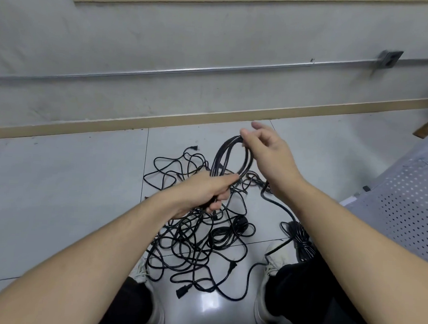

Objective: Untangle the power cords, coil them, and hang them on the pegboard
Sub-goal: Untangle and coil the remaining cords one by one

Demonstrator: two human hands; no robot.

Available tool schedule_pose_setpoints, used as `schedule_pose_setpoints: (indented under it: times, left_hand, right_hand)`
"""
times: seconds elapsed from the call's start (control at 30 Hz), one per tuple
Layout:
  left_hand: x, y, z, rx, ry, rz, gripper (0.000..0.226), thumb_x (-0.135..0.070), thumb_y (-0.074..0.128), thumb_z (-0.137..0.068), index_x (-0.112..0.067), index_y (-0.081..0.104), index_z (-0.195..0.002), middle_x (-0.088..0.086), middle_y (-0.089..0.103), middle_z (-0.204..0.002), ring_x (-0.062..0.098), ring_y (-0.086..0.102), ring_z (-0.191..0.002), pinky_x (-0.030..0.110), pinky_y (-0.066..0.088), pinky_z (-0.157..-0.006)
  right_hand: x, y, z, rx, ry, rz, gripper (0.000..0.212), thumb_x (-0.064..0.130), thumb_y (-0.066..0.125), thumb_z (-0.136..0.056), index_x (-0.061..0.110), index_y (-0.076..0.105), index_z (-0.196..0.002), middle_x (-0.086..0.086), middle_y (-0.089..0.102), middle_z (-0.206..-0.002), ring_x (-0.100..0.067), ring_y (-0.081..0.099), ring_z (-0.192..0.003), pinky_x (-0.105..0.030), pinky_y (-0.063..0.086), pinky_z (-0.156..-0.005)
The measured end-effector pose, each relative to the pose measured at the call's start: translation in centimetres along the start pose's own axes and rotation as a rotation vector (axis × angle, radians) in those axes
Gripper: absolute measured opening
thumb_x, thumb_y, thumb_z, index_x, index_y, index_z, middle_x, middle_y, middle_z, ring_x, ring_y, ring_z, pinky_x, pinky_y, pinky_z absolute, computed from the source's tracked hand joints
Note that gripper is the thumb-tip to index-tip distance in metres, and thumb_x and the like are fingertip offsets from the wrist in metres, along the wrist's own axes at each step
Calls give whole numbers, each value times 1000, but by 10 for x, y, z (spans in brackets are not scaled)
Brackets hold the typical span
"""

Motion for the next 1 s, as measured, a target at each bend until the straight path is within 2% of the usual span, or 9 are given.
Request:
schedule_pose_setpoints:
  times: [0.1, 0.17, 0.3, 0.43, 0.6, 0.67, 0.77, 0.87, 1.0]
  left_hand:
    - [-9, 4, 4, 49, 67, 31, 51, -43, 54, -104, -25, 40, -58, -1, 39, -63, 14, 36, -50, 24, 31, -50]
    - [-13, 6, 7, 55, 127, 9, 47, -33, 59, -104, -21, 39, -62, 0, 36, -61, 14, 35, -49, 24, 31, -48]
    - [-11, 11, 7, 83, 163, 16, 47, -11, 65, -99, -16, 37, -62, 4, 42, -52, 19, 38, -49, 25, 31, -47]
    - [-9, 19, 9, 152, 178, 174, 42, 4, 70, -86, -16, 40, -65, 14, 56, -86, 18, 50, -63, 25, 41, -56]
    - [-12, 18, 4, 117, 232, 239, 31, -6, 73, -79, -23, 49, -70, 14, 47, -98, 28, 47, -86, 36, 35, -73]
    - [-11, 20, 5, 147, 207, 249, 26, -5, 70, -82, -22, 52, -76, 15, 54, -89, 23, 62, -84, 31, 44, -74]
    - [-11, 34, 10, 314, 165, 334, 19, 1, 61, -87, -13, 49, -86, 21, 71, -110, 40, 68, -114, 39, 53, -103]
    - [-15, 35, 10, 337, 161, 417, 12, -4, 56, -92, -15, 57, -97, 13, 64, -94, 36, 68, -96, 60, 37, -115]
    - [-20, 41, 10, 369, 145, 569, 13, -16, 48, -101, -18, 61, -101, 6, 51, -84, 20, 51, -72, 51, 52, -99]
  right_hand:
    - [0, 1, 0, 20, 26, -127, 24, 41, 72, -92, 24, 61, -78, -2, 71, -115, -17, 72, -101, -48, 58, -91]
    - [0, 5, 2, 75, 64, -186, 27, 36, 72, -94, 20, 50, -94, -12, 73, -88, -25, 73, -71, -43, 58, -68]
    - [-17, 18, 6, 133, 310, -331, 42, 37, 74, -92, 13, 50, -116, 0, 49, -56, -17, 51, -49, -31, 51, -54]
    - [-17, 31, 12, 184, 470, -539, 25, 33, 65, -99, 13, 51, -96, 7, 21, -54, -8, 20, -43, -17, 25, -36]
    - [-18, 33, 11, 206, 589, -737, 31, 36, 61, -100, 19, 43, -81, 8, 17, -50, -5, 14, -39, -16, 16, -29]
    - [-20, 35, 15, 229, 632, -770, 36, 38, 60, -101, 20, 40, -76, 9, 19, -48, -4, 15, -36, -14, 14, -29]
    - [-21, 34, 16, 231, 639, -782, 45, 40, 58, -101, 22, 32, -68, 8, 18, -50, -3, 15, -36, -13, 14, -29]
    - [-15, 28, 13, 214, 604, -784, 48, 43, 56, -101, 23, 30, -67, 7, 20, -51, -4, 18, -38, -14, 19, -31]
    - [-13, 22, 8, 182, 499, -584, 46, 50, 55, -101, 23, 35, -70, 5, 34, -52, -12, 31, -46, -20, 33, -41]
Point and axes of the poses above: each hand's wrist, its own z-axis away from the middle knuckle, its own y-axis out of the palm, x = y × z, the point moved 8 cm from there along -z, towards the middle knuckle
